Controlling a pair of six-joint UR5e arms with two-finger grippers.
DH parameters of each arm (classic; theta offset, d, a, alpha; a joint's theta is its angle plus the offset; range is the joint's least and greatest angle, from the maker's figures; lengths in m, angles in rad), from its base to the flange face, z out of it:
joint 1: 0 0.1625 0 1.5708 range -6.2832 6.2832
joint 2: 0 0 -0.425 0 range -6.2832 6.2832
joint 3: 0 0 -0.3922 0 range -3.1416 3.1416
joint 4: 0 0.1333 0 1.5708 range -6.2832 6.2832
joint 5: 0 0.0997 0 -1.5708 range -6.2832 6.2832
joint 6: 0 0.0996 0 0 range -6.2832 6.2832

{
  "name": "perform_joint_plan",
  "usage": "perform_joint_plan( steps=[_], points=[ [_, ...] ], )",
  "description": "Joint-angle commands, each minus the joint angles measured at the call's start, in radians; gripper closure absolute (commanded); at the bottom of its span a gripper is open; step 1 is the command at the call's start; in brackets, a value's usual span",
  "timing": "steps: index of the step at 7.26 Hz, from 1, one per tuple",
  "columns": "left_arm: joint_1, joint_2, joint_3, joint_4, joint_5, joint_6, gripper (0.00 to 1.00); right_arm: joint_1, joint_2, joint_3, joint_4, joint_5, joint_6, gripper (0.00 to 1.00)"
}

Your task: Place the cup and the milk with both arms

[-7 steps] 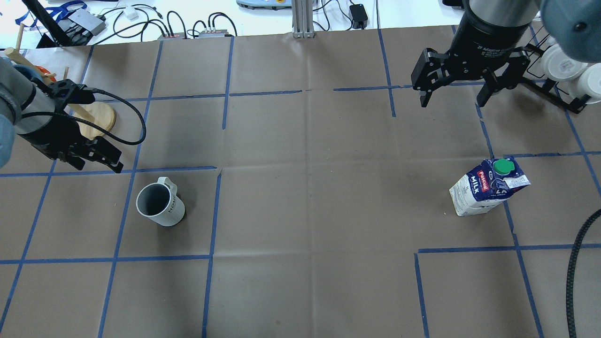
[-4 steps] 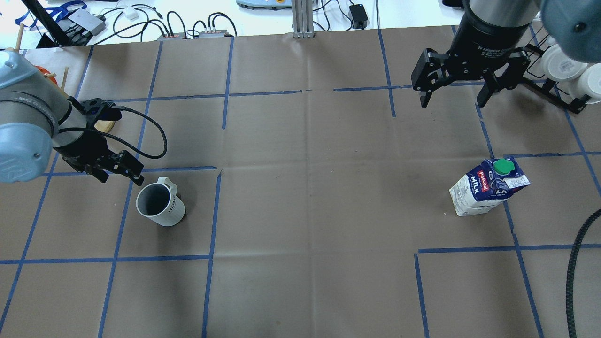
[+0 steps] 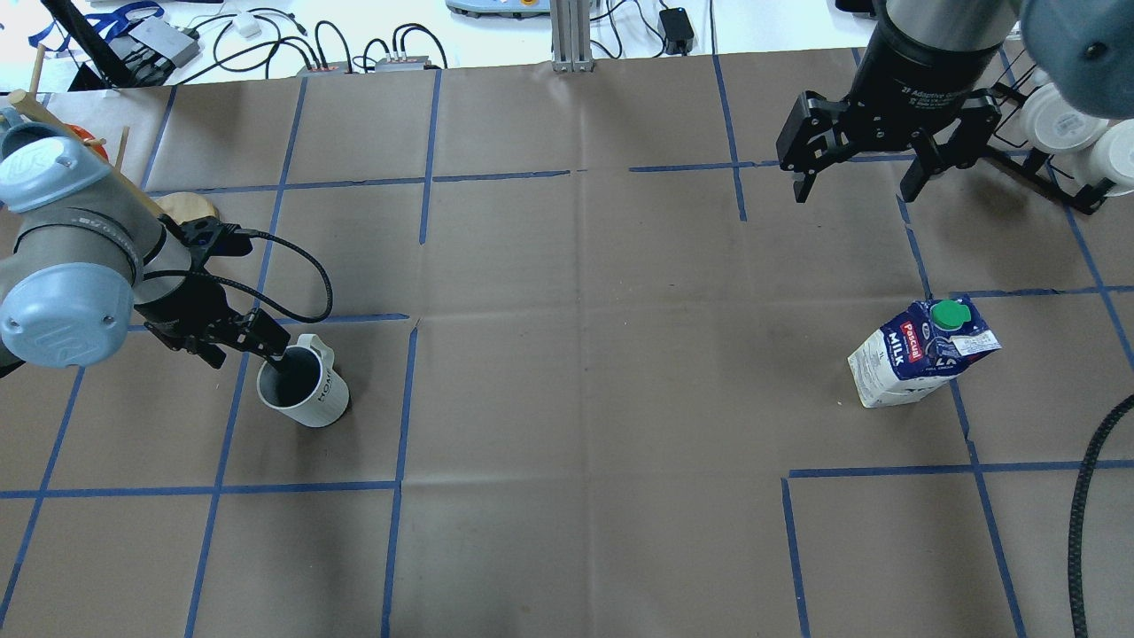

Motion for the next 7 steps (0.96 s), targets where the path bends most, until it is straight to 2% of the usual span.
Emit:
perform_joint_plan(
  steps=[1, 2, 3, 4, 5, 7],
  points=[
    [0.0, -0.012, -0.016, 0.002, -0.002, -0.028, 0.11, 0.0, 0.001, 0.0, 0.0, 0.0, -0.001, 0.0],
    [0.0, -0.026, -0.018, 0.0, -0.002, -0.03, 0.17, 0.0, 0.001, 0.0, 0.0, 0.0, -0.001, 0.0],
    [0.0, -0.036, -0.016, 0.0, -0.002, -0.028, 0.33, -0.002, 0.001, 0.0, 0.0, 0.0, -0.002, 0.0],
    [0.0, -0.041, -0.016, 0.0, 0.001, -0.034, 0.77, -0.002, 0.001, 0.0, 0.0, 0.0, -0.002, 0.0],
    [0.0, -0.041, -0.016, 0.0, 0.0, -0.056, 0.97, -0.003, 0.001, 0.0, 0.0, 0.0, -0.004, 0.0],
    [0.0, -0.04, -0.005, 0.02, -0.005, -0.059, 1.0, -0.003, 0.001, 0.0, 0.0, 0.0, -0.004, 0.0]
  ],
)
